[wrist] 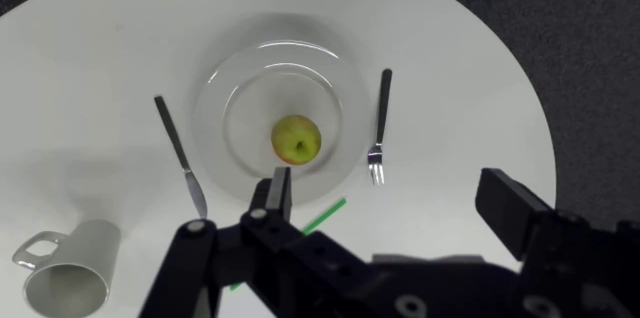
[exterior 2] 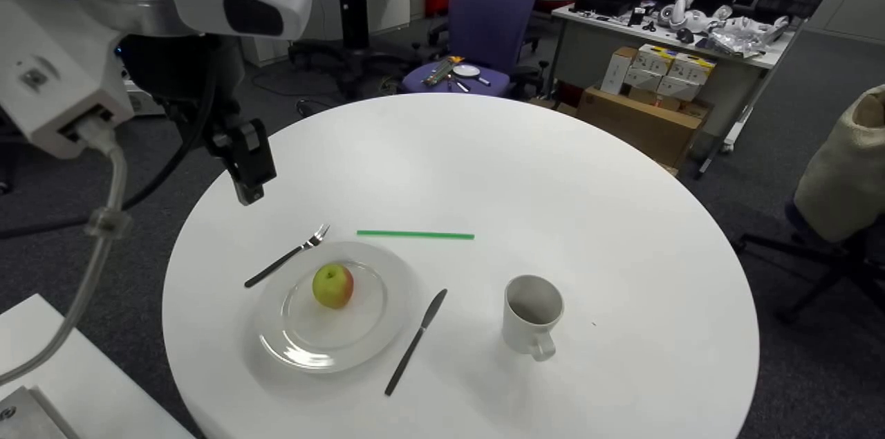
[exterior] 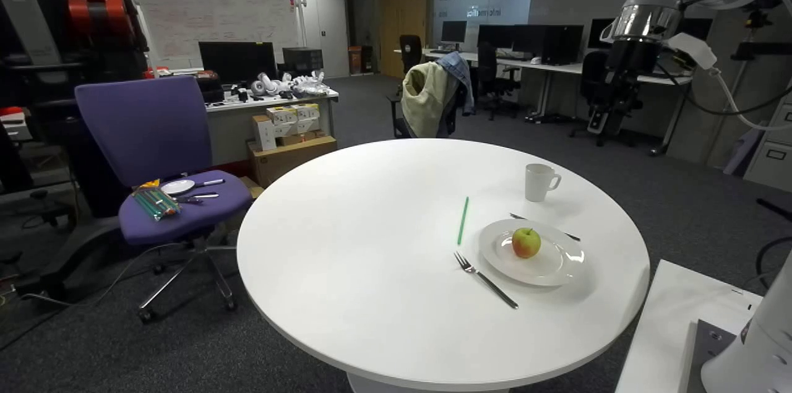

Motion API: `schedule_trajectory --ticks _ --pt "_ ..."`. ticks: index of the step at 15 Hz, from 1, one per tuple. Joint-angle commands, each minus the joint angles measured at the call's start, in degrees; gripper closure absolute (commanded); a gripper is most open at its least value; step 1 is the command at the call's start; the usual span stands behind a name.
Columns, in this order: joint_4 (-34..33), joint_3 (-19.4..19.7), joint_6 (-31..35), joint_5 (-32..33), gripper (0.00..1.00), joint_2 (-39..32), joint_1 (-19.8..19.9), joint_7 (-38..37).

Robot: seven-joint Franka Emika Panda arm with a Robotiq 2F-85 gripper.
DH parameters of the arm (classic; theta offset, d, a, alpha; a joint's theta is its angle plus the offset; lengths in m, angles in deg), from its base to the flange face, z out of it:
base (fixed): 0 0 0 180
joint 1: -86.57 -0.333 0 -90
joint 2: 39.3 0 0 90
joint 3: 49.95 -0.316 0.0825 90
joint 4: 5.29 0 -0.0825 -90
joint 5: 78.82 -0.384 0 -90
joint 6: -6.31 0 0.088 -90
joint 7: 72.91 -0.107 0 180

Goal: Move the mug forward

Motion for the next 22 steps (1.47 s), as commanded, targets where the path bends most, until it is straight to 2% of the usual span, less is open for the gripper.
schedule_trajectory --ticks 1,6,10,14,17,22 --pt "-0.1 -1.2 -0.1 -0.9 0.00 -0.4 1.4 0.8" --pt "-0.5 -0.8 1.0 -1.4 0.00 -1.7 1.2 1.2" --pt "-2.3 0.0 8.6 -2.0 0.00 -7.1 1.4 1.0" --pt "-4.8 -0.4 12.3 -0.6 0.00 -13.5 2.0 1.6" --pt "-8.3 -1.3 11.3 2.2 0.00 -18.7 2.7 2.3" --pt "-16.2 -3.1 12.2 10.9 0.00 -27.5 4.3 1.5"
